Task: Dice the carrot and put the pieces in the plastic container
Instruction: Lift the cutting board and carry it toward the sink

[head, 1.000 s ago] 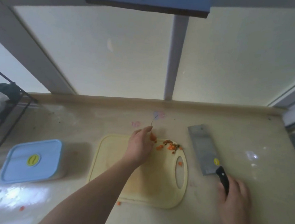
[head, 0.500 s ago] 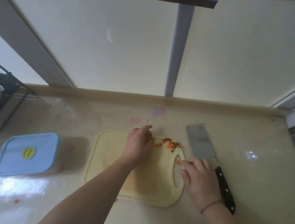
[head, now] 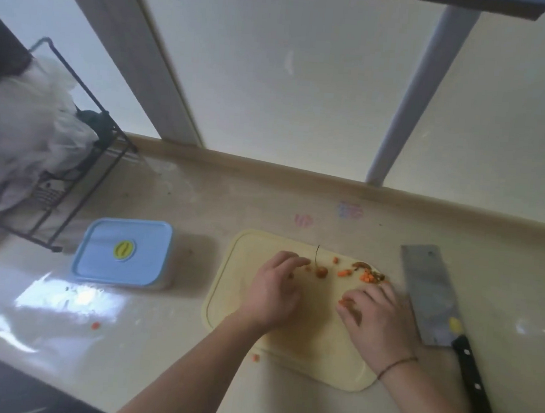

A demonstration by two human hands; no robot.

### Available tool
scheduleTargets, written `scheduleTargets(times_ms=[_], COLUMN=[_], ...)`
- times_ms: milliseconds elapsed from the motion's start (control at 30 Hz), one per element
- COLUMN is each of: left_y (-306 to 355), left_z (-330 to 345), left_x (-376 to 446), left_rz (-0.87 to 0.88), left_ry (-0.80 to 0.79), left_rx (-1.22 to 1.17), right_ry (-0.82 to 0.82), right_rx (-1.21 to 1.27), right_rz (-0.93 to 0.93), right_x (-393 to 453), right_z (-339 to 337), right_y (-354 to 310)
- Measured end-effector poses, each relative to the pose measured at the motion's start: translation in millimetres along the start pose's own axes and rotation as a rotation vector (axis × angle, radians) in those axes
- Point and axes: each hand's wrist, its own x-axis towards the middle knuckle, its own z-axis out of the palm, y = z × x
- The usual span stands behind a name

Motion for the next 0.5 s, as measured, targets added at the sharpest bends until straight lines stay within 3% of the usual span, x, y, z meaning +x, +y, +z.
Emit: scheduleTargets(times_ms=[133,200,300,400,500], left_y=[-25.1,-47.5,-80.4,-111.5,-137.5], left_z=[-31.9,-52.4,-83.0,-107.0,-128.8], left_x=[-46.3,-75.4,-117.2,-154.5,-180.3], left_rz=[-0.030,-0.065,-0.143,-0.443,-0.704], left_ry=[0.242,0.385,0.544,0.714,0.658], left_rx=[0.051,0.132,0.303,0.372,0.365], right_ry=[-0.049,0.027,0.015,-0.179,-0.251], right_rx=[-0.012,0.020,0.073,0.048,0.030], right_rz=[-0.006,-0.032,-0.283,-0.590,-0.652], right_x=[-3.5,-11.5,-27.7,-36.4,-32.3], right_z=[12.0,8.1,4.6,21.5,36.9], right_y=[2.3,-4.2,-40.4,-80.6,-98.1])
